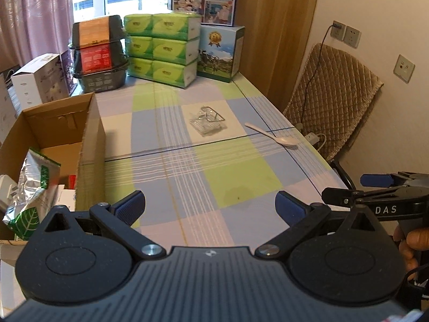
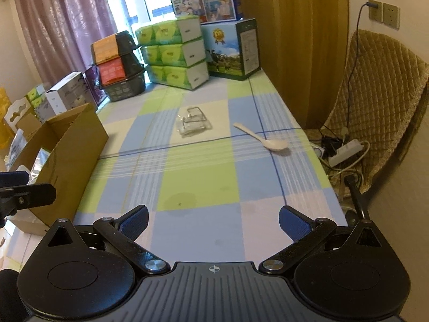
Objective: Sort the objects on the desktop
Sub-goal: 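Move both tools back over the table toward the wire rack and spoon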
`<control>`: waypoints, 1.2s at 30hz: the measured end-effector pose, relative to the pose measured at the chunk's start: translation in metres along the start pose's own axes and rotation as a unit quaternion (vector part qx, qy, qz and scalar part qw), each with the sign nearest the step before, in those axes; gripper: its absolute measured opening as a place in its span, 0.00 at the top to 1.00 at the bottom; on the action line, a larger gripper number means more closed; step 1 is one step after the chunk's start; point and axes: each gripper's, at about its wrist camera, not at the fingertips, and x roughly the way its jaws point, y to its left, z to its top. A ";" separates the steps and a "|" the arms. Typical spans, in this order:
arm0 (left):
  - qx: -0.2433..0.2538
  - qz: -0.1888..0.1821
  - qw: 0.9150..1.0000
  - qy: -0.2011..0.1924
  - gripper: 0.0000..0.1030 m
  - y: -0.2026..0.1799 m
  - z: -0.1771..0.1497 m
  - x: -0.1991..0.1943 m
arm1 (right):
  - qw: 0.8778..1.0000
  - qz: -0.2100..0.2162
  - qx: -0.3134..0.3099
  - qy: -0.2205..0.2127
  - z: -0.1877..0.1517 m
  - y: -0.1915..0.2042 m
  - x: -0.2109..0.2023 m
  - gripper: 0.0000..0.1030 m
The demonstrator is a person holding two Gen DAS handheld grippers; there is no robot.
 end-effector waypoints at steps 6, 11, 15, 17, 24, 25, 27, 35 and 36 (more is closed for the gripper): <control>0.004 -0.005 1.000 0.006 0.02 -0.007 0.001 0.009 | 1.000 -0.005 0.004 0.001 0.001 -0.009 0.002 0.02; 0.010 -0.009 1.000 0.011 0.02 -0.010 0.003 0.018 | 1.000 -0.011 0.004 0.003 0.003 -0.015 0.007 0.02; 0.017 -0.009 1.000 0.014 0.02 -0.012 0.005 0.026 | 1.000 -0.017 -0.003 0.003 0.007 -0.019 0.011 0.02; 0.019 -0.009 1.000 0.015 0.02 -0.013 0.007 0.031 | 1.000 -0.018 -0.006 0.004 0.011 -0.022 0.014 0.02; 0.024 -0.014 0.999 0.022 0.02 -0.015 0.015 0.050 | 0.999 -0.027 -0.020 0.006 0.023 -0.031 0.028 0.02; 0.024 -0.014 0.999 0.023 0.02 -0.015 0.016 0.053 | 0.999 -0.028 -0.023 0.007 0.025 -0.032 0.031 0.02; 0.027 -0.015 0.999 0.024 0.01 -0.016 0.018 0.059 | 0.999 -0.031 -0.029 0.008 0.029 -0.036 0.036 0.02; 0.037 -0.012 0.999 0.021 0.02 -0.017 0.034 0.092 | 0.996 -0.026 -0.080 0.001 0.050 -0.057 0.072 0.02; 0.038 -0.012 0.999 0.021 0.02 -0.017 0.036 0.097 | 0.996 -0.024 -0.084 -0.001 0.052 -0.061 0.078 0.02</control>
